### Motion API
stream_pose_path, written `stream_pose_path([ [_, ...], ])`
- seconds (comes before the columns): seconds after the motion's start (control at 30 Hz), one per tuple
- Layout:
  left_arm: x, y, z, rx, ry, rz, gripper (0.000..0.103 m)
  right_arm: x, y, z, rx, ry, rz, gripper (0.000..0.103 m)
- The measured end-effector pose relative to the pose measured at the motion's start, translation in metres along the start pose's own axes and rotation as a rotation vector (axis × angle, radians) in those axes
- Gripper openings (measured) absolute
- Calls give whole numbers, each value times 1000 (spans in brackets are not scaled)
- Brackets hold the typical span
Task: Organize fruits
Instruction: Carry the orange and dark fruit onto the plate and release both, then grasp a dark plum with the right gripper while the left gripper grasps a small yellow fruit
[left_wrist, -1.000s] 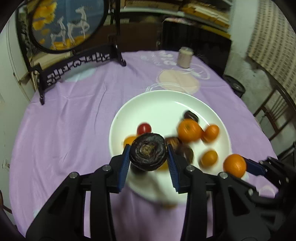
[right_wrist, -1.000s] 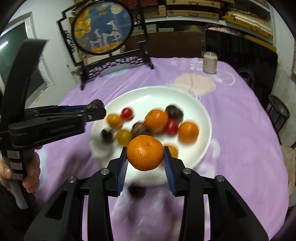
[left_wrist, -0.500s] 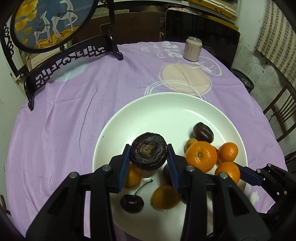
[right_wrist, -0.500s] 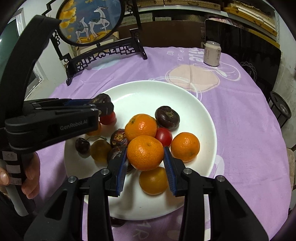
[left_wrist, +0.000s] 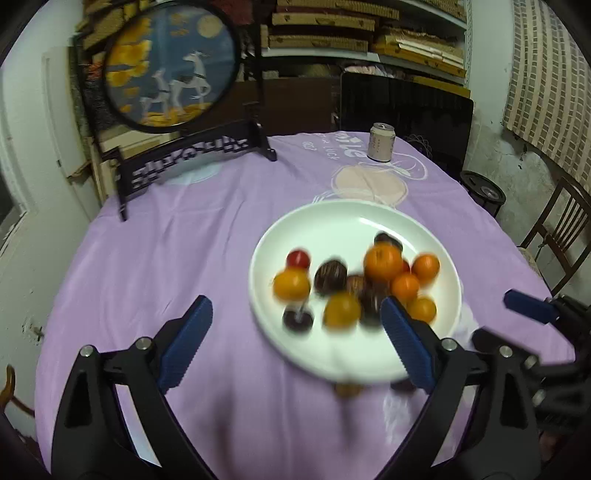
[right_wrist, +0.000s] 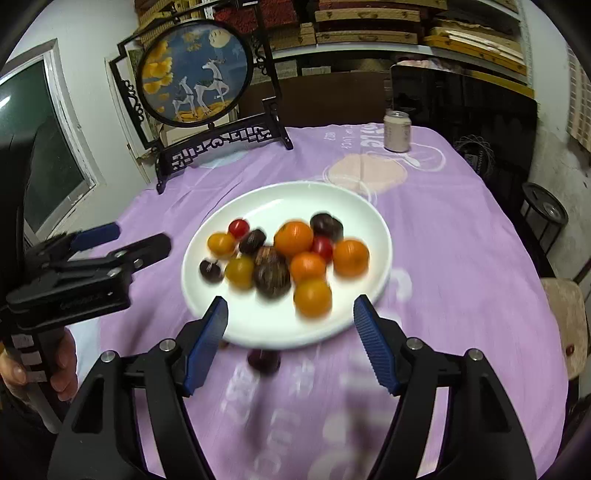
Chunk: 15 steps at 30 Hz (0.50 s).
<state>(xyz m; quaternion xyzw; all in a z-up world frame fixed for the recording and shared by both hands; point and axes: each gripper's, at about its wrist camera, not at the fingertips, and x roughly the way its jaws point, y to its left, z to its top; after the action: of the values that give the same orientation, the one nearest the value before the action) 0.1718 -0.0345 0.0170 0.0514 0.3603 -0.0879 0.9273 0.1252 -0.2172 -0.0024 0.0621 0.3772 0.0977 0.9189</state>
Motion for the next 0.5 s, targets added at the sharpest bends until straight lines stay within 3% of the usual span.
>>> stream_pose_path([
  [0.13,-16,11,-41,-30,31,-1,95,-10,4,-34,12,32,-24,71],
  [0.27,-17,23,-68,-57,79,-2,95,9,12,-56,6,124,-7,71],
  [0.5,-22,43,-89,-87,110,26,95,49,29,-54,-44,138,19,69],
])
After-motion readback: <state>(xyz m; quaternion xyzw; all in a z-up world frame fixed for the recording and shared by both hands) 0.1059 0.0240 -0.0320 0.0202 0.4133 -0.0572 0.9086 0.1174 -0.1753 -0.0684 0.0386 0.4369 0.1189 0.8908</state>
